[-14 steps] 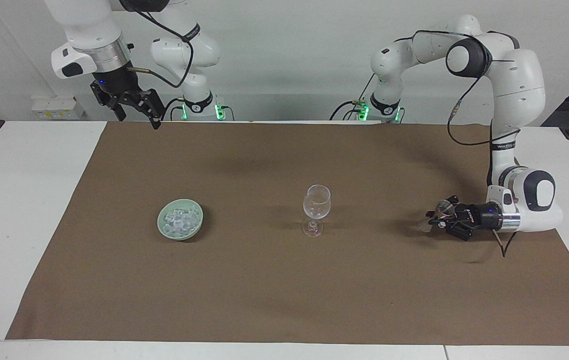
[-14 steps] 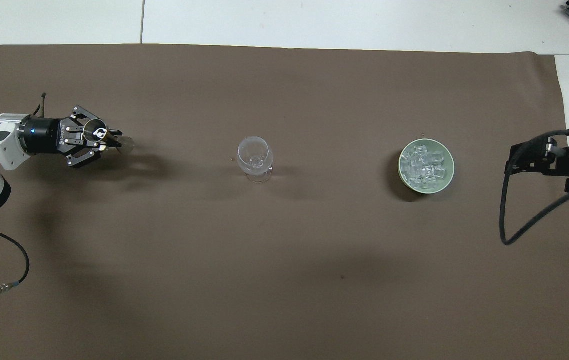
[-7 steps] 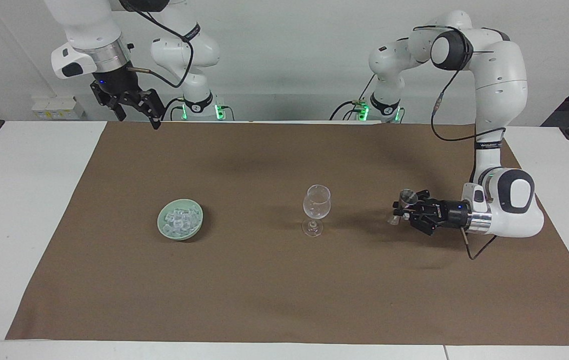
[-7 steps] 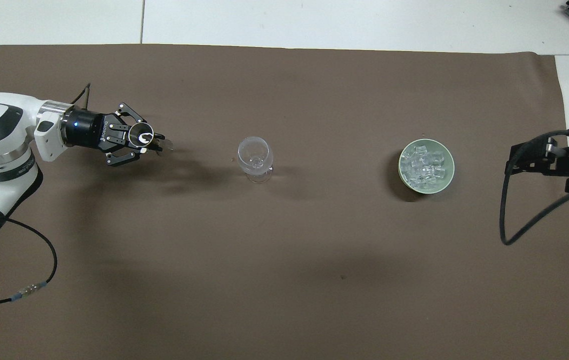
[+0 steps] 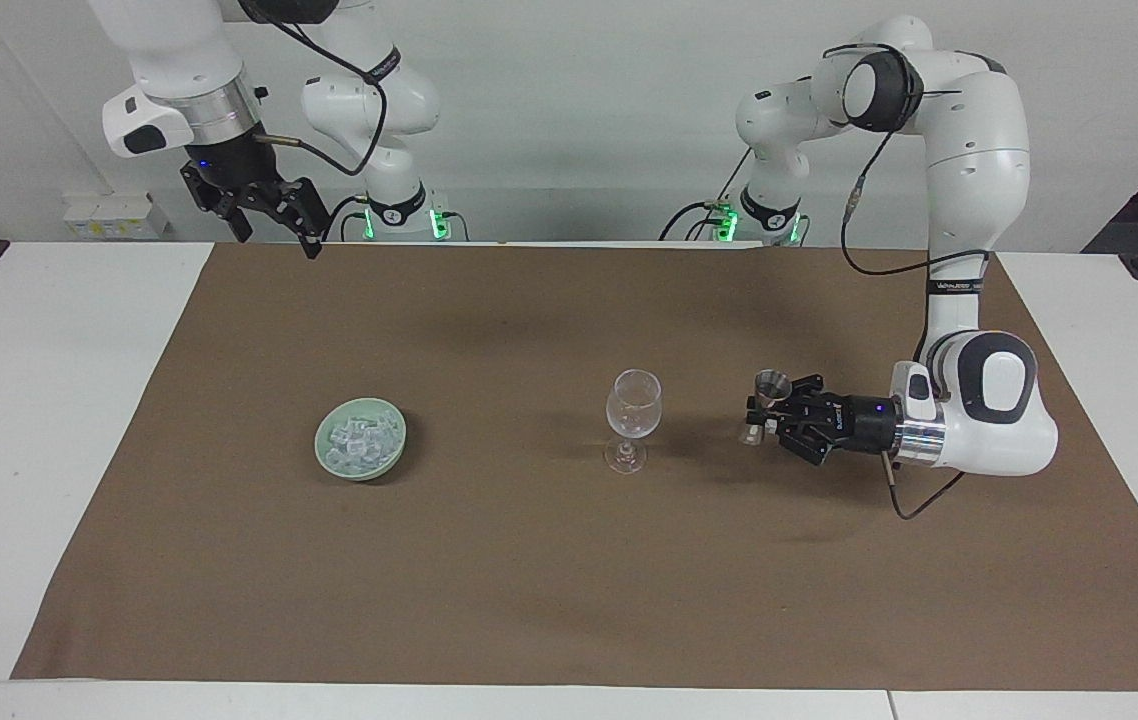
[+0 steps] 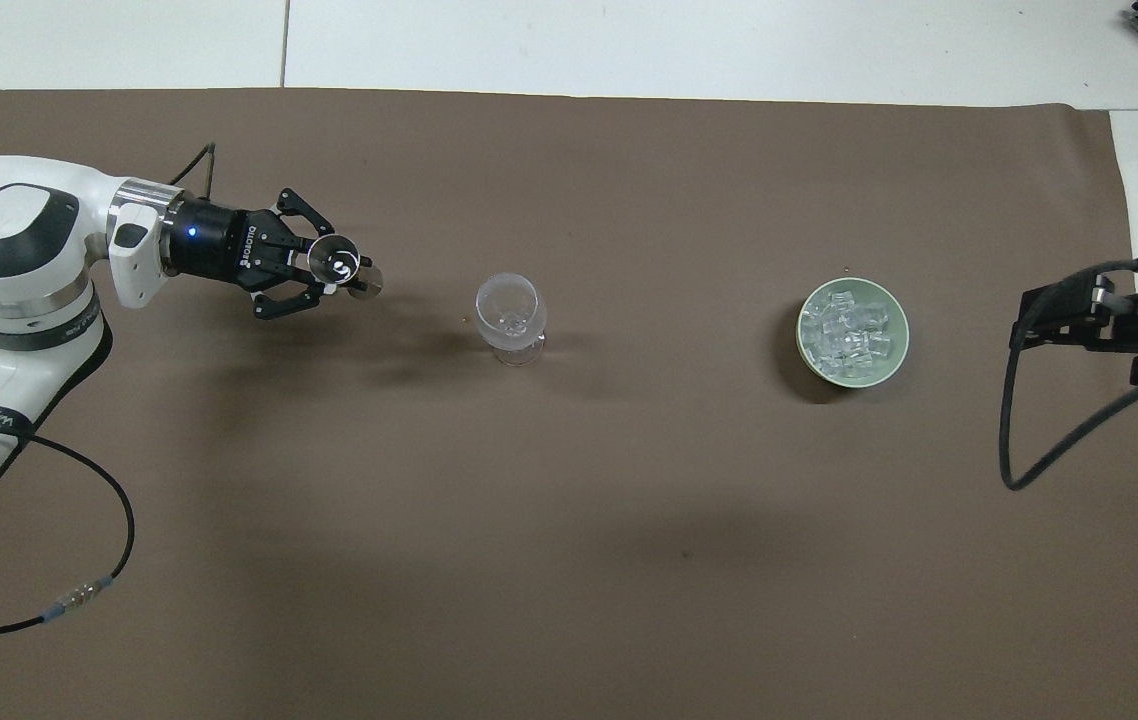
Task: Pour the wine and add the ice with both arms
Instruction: 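Lift the silver cup with the left gripper toward the clear cup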
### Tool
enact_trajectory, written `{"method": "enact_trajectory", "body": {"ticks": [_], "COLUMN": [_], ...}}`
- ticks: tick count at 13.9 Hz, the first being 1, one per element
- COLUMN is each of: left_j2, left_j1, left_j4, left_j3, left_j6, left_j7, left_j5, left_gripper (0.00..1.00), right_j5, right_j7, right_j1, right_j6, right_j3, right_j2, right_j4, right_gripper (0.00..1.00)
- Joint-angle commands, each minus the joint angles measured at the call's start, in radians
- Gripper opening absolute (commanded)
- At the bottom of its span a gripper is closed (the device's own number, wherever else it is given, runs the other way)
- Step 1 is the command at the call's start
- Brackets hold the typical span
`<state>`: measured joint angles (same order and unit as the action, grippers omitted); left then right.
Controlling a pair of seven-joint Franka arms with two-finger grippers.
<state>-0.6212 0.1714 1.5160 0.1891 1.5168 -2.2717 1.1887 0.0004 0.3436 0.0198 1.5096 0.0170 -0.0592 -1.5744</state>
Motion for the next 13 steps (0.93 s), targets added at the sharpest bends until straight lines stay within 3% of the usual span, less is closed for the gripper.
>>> {"method": "enact_trajectory", "body": {"ticks": [1, 10, 13], "left_j2": [0.081, 0.215, 0.225], "left_j1": [-0.056, -0.145, -0.176], "left_j4": [0.049, 0.164, 0.179], "left_j3": [-0.022, -0.094, -0.102], "left_j6": [0.084, 0.184, 0.194], "left_j7": [0.047, 0.156, 0.175], "left_j5": [-0.014, -0.018, -0.018], "left_gripper": [0.0, 0.0, 0.0], "right_j5": [0.026, 0.026, 0.026], "right_j7": [-0.029, -0.029, -0.029], "right_j1": [-0.014, -0.014, -0.014], "right_j6": [0.017, 0.017, 0.017], "right_j3": [0.003, 0.003, 0.003], "right_j2": [-0.008, -0.008, -0.008], "right_j4": [-0.013, -0.013, -0.013], "right_gripper": [1.0, 1.0, 1.0]}}
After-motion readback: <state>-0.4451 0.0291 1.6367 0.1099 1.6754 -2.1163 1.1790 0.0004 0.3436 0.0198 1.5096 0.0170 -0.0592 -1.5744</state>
